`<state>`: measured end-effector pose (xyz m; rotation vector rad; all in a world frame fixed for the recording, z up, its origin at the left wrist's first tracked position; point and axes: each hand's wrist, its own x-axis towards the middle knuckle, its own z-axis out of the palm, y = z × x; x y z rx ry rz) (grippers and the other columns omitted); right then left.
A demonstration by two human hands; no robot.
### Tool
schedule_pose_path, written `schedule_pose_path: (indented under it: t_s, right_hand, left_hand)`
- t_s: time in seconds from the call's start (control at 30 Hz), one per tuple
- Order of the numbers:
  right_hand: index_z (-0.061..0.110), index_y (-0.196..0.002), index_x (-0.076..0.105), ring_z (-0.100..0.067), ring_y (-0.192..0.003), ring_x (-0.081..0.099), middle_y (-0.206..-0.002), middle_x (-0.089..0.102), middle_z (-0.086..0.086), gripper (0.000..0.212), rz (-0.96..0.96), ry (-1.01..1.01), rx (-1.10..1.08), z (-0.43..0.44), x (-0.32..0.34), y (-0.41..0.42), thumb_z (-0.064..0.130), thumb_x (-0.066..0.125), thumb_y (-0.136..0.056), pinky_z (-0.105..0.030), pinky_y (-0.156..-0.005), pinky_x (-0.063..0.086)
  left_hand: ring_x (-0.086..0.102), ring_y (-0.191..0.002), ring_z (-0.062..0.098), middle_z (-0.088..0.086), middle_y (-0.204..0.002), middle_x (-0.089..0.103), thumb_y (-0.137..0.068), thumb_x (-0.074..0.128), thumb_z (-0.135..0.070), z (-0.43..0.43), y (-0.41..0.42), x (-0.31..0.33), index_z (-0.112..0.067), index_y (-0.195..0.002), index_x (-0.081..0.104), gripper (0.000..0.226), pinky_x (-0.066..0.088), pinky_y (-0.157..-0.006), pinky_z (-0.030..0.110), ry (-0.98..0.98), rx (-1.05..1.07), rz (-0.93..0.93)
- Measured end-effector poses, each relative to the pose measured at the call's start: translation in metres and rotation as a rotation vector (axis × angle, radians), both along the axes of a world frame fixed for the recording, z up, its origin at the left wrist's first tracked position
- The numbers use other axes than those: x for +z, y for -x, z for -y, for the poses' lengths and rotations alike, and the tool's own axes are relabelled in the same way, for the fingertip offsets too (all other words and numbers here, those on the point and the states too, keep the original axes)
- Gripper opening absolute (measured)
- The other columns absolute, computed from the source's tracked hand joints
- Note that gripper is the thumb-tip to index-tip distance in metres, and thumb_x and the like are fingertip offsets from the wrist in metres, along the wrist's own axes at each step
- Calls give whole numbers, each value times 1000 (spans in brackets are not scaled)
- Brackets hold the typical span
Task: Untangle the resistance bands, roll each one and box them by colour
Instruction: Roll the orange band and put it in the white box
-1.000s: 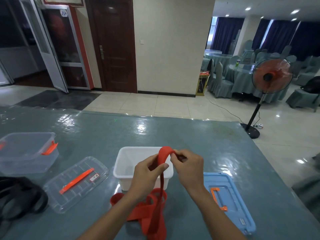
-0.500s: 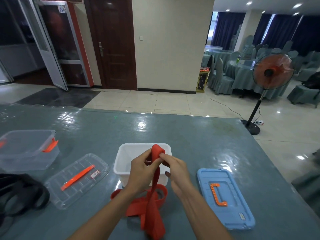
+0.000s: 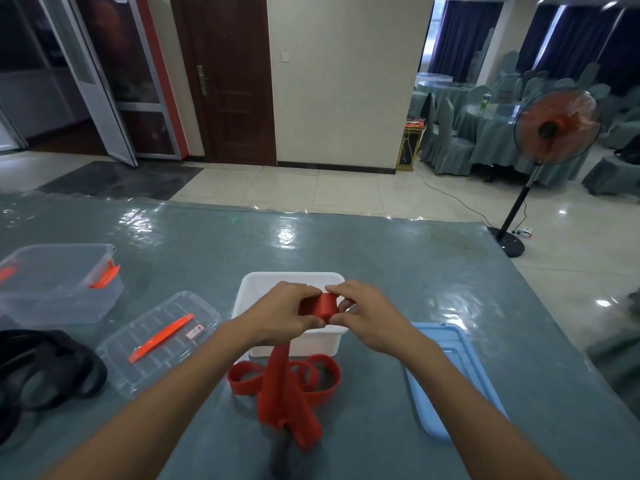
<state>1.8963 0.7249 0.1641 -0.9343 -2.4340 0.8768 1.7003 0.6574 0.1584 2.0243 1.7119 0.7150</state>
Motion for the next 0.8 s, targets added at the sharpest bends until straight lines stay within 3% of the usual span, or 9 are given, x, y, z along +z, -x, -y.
schedule_pose_path:
  t_s: [0.07, 0.2, 0.27, 0.37, 0.57, 0.67, 0.8]
  right_hand:
    - [21, -133, 62, -1, -86, 62, -115, 59, 5, 46, -123, 152, -54, 3, -7, -2, 5, 68, -90, -7, -78, 45]
    - [28, -114, 66, -18, -86, 74, -96, 75, 0, 39, -544, 476, -111, 15, -13, -2, -5, 58, -95, -22, -81, 55]
    - [24, -111, 71, -22, -94, 73, -102, 76, -5, 38, -708, 583, -153, 21, -15, 2, -7, 54, -97, -29, -84, 57]
    - [16, -106, 73, -21, -99, 73, -107, 76, -8, 34, -876, 802, -172, 27, -18, 9, -7, 48, -100, -28, -85, 57]
    - [-11, -121, 61, -21, -95, 73, -108, 70, -19, 26, -1082, 1146, -213, 40, -24, 21, -8, 45, -100, -25, -81, 59]
    - [-3, -119, 66, -25, -102, 73, -115, 72, -19, 25, -1021, 1071, -186, 45, -26, 20, -6, 51, -99, -27, -84, 59]
    - [28, -122, 68, -13, -89, 72, -110, 74, -2, 39, -500, 510, -197, 39, -22, 8, 3, 67, -92, -21, -78, 56]
  left_hand:
    - [62, -76, 12, -9, -80, 69, -81, 76, -37, 2, -1, -1, -32, -92, 72, 13, 53, -76, 35, -36, 21, 177]
    - [73, -99, 12, -10, -103, 78, -80, 81, -34, 7, -14, -9, -35, -109, 75, 30, 55, -89, 23, -113, 117, 603]
    - [73, -104, 12, -8, -109, 77, -81, 80, -28, 9, -22, -14, -37, -113, 75, 34, 54, -89, 20, -151, 131, 753]
    - [72, -107, 14, -5, -112, 77, -81, 77, -24, 11, -30, -23, -34, -113, 76, 34, 53, -90, 20, -178, 179, 869]
    - [73, -101, 13, -3, -106, 78, -85, 77, -7, 12, -35, -34, -24, -111, 76, 31, 53, -85, 18, -187, 293, 932]
    - [71, -101, 12, -7, -104, 77, -86, 78, -10, 14, -30, -33, -26, -109, 76, 28, 53, -86, 19, -212, 319, 842]
    - [64, -91, 6, -11, -97, 67, -83, 80, -21, 15, -17, -30, -28, -112, 75, 30, 47, -81, 17, -219, 255, 483]
